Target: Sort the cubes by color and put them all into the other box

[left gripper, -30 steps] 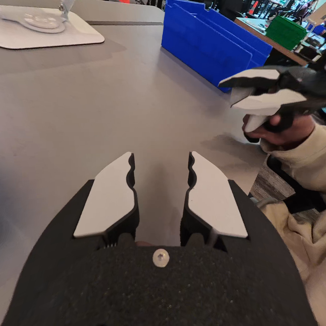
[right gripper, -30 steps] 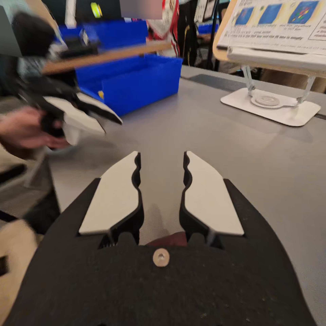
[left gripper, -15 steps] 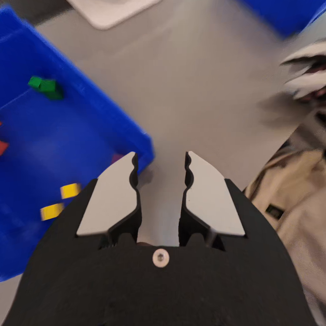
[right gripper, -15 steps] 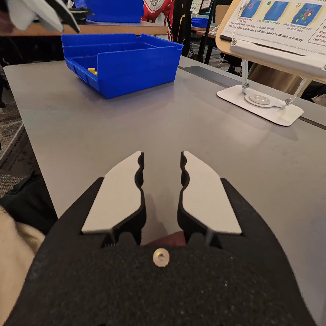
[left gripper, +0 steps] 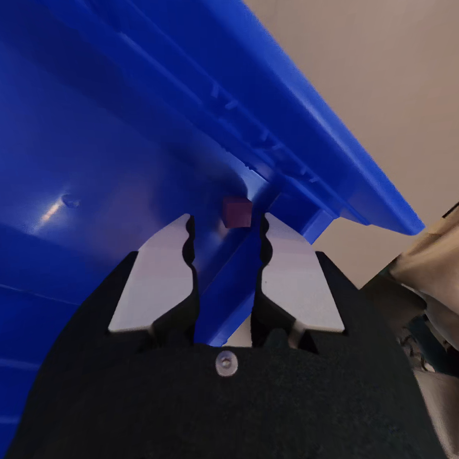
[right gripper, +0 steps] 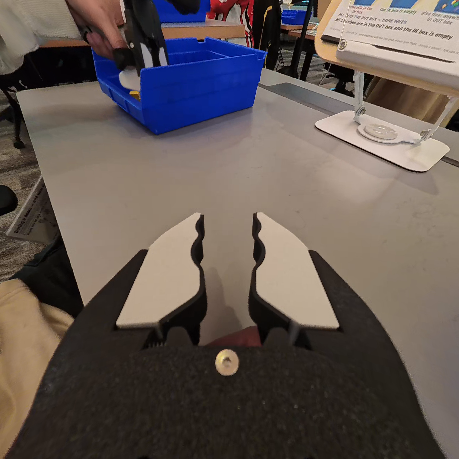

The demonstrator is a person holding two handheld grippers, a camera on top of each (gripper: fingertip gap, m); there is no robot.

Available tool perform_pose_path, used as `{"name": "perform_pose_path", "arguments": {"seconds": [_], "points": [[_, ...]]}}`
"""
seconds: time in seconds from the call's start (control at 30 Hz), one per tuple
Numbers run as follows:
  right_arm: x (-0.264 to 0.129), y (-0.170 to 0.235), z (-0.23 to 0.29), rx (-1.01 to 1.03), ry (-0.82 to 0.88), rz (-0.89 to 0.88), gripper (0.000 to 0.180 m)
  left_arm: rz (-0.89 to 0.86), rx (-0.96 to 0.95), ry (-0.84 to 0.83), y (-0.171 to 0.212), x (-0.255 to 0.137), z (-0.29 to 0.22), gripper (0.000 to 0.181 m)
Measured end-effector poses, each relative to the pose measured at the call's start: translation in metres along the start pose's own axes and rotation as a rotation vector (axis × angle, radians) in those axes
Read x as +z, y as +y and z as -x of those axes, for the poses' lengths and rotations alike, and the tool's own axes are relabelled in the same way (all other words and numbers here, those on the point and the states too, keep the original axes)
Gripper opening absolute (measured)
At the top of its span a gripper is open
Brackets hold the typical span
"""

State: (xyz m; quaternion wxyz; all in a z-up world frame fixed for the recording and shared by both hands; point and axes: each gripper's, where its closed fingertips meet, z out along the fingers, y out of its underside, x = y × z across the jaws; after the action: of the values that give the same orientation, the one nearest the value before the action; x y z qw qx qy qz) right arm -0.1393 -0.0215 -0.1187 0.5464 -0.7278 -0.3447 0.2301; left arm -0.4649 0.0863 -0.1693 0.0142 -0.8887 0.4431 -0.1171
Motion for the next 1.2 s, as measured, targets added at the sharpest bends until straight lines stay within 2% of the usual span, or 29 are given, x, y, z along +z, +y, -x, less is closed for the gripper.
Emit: {"name": "perform_pose_path", "arguments": {"seconds": [0.13,0.2,0.4,0.5,0.6,0.7,0.83,0.9,1.03,1.2], "points": [[0.000,0.000,-0.001,0.018,-0.013,0.001,0.037,0.048,0.014,0.037,0.007,0.011,-0.004,0.050],[0.000,0.000,0.000,0.015,-0.013,0.004,0.036,0.026,0.007,0.038,0.004,0.009,-0.002,0.023],[0.000,0.000,0.000,-0.021,0.002,0.010,0.036,-0.051,0.016,-0.063,0.009,0.000,0.016,0.022],[-0.004,-0.005,-0.008,-0.044,0.031,0.001,0.036,-0.270,-0.037,-0.105,-0.003,-0.036,0.023,0.022],[-0.015,-0.014,-0.023,-0.047,0.077,-0.024,0.035,-0.647,-0.058,-0.094,-0.025,-0.091,0.002,0.021],[-0.026,-0.020,-0.038,-0.040,0.110,-0.054,0.035,-0.962,-0.034,0.044,-0.044,-0.128,-0.054,0.021],[-0.034,-0.021,-0.049,-0.084,0.114,-0.096,0.035,-1.217,0.039,0.346,-0.068,-0.139,-0.146,0.021],[-0.032,-0.022,-0.042,-0.117,0.063,-0.130,0.035,-1.242,0.048,0.512,-0.081,-0.126,-0.183,0.021],[-0.020,-0.038,0.000,-0.278,-0.094,-0.194,0.041,-1.154,0.067,0.817,-0.101,-0.094,-0.239,0.021],[-0.004,-0.066,0.061,-0.574,-0.185,-0.267,0.043,-1.027,0.076,1.022,-0.117,-0.071,-0.281,0.021]]}}
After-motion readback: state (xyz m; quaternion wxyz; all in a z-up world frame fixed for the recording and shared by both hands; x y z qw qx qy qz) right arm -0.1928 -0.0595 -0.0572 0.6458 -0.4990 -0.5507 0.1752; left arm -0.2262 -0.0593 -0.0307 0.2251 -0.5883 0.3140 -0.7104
